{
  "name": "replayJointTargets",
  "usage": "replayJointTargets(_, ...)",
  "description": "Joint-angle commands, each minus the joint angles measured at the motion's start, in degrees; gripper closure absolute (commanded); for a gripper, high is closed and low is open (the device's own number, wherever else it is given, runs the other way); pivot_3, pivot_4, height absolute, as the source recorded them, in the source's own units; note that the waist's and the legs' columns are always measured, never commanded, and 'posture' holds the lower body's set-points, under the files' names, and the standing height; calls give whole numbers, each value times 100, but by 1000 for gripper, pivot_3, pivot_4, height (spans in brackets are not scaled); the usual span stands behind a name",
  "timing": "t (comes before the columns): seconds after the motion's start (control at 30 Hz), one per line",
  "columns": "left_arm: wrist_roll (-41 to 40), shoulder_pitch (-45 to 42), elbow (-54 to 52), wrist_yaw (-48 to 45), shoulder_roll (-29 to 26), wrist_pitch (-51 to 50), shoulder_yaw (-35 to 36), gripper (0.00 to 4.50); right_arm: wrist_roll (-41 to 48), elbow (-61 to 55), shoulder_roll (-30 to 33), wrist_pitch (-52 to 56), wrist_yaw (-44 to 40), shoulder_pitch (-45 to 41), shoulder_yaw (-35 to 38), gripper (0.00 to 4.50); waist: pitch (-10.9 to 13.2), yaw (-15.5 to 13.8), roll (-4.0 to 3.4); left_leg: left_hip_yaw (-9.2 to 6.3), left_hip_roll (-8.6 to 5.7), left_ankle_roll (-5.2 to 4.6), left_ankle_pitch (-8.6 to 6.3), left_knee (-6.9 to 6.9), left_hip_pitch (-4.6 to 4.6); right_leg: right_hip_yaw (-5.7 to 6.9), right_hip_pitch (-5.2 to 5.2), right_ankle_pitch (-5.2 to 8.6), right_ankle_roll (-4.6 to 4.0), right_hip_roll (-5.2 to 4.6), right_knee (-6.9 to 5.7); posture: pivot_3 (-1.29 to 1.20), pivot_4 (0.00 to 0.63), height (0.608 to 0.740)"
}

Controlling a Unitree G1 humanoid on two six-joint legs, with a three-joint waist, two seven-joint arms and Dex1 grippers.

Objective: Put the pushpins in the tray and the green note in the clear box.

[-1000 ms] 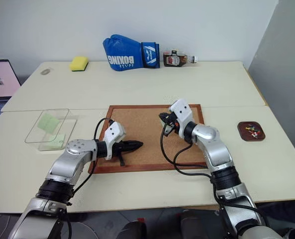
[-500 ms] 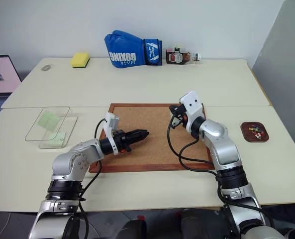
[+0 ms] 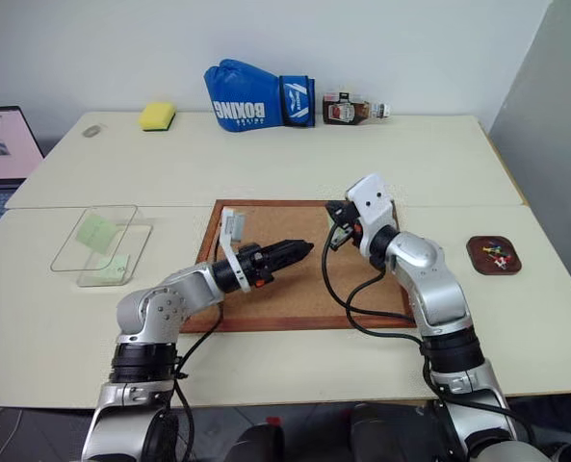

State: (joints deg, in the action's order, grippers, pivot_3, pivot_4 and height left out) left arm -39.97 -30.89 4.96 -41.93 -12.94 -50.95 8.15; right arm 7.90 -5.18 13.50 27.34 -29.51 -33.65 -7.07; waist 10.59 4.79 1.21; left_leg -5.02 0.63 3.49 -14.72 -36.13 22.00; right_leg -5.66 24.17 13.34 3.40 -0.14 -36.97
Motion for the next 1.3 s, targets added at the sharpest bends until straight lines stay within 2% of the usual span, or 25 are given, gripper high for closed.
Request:
replayJointTargets(0.03, -61, -242, 109, 60, 162, 147, -19, 1295, 39, -596, -73, 172, 67, 155, -186, 4500, 0, -5, 0, 0, 0, 0, 0, 0, 0, 0, 0, 0, 0, 0, -1, 0, 150, 740)
replayJointTargets(0.4, 355, -384, 413, -69, 339, 562, -495, 1295, 128, -1085, -297, 526, 230, 201, -367, 4500, 0, 5, 0, -3, -2, 13, 8, 0, -3, 1, -1, 0, 1, 1, -4, 0, 150, 740)
replayJointTargets(0.8, 336, -557, 760, -107, 320, 715, -413, 1295, 193, -1324, -289, 699, 258, 221, -374, 4500, 0, -9, 0, -6, -4, 15, 9, -1, -2, 2, -2, -1, 1, -1, -3, 0, 150, 740)
replayJointTargets(0.87, 450, -546, 846, -55, 299, 771, -477, 1643, 199, -1329, -288, 704, 265, 220, -379, 4500, 0, -9, 0, -6, -4, 15, 9, -1, -2, 2, -3, -1, 1, -1, -3, 0, 150, 740)
replayJointTargets(0.93, 492, -538, 911, -51, 293, 824, -494, 1810, 195, -1323, -284, 704, 267, 222, -384, 4500, 0, -9, 0, -6, -4, 15, 9, -1, -2, 2, -3, -1, 1, -1, -3, 0, 150, 740)
replayJointTargets(0.97, 460, -550, 905, -43, 309, 801, -462, 2108, 189, -1317, -268, 697, 258, 229, -386, 4500, 0, -9, 0, -5, -4, 15, 9, -1, -2, 2, -3, -1, 1, -1, -3, 0, 150, 740)
replayJointTargets(1.13, 468, -598, 938, -24, 329, 807, -434, 3039, 186, -1302, -225, 685, 244, 260, -369, 4500, 0, -9, 0, -5, -4, 15, 9, -1, -2, 2, -3, -1, 1, -1, -3, 0, 150, 740)
replayJointTargets(1.2, 473, -640, 1023, 91, 370, 769, -393, 3249, 173, -1281, -201, 670, 232, 261, -379, 4500, 0, -9, 0, -6, -4, 15, 9, -1, -2, 2, -3, -1, 1, -1, -3, 0, 150, 740)
replayJointTargets(1.27, 453, -661, 1021, 120, 400, 741, -396, 3722, 166, -1256, -193, 656, 233, 262, -385, 4500, 0, -9, 0, -6, -4, 15, 9, -1, -2, 2, -3, -1, 1, -1, -3, 0, 150, 740)
replayJointTargets(1.3, 443, -652, 994, 122, 415, 729, -414, 3769, 167, -1259, -190, 656, 238, 271, -384, 4500, 0, -9, 0, -6, -4, 15, 9, -1, -2, 2, -3, -1, 1, -1, -3, 0, 150, 740)
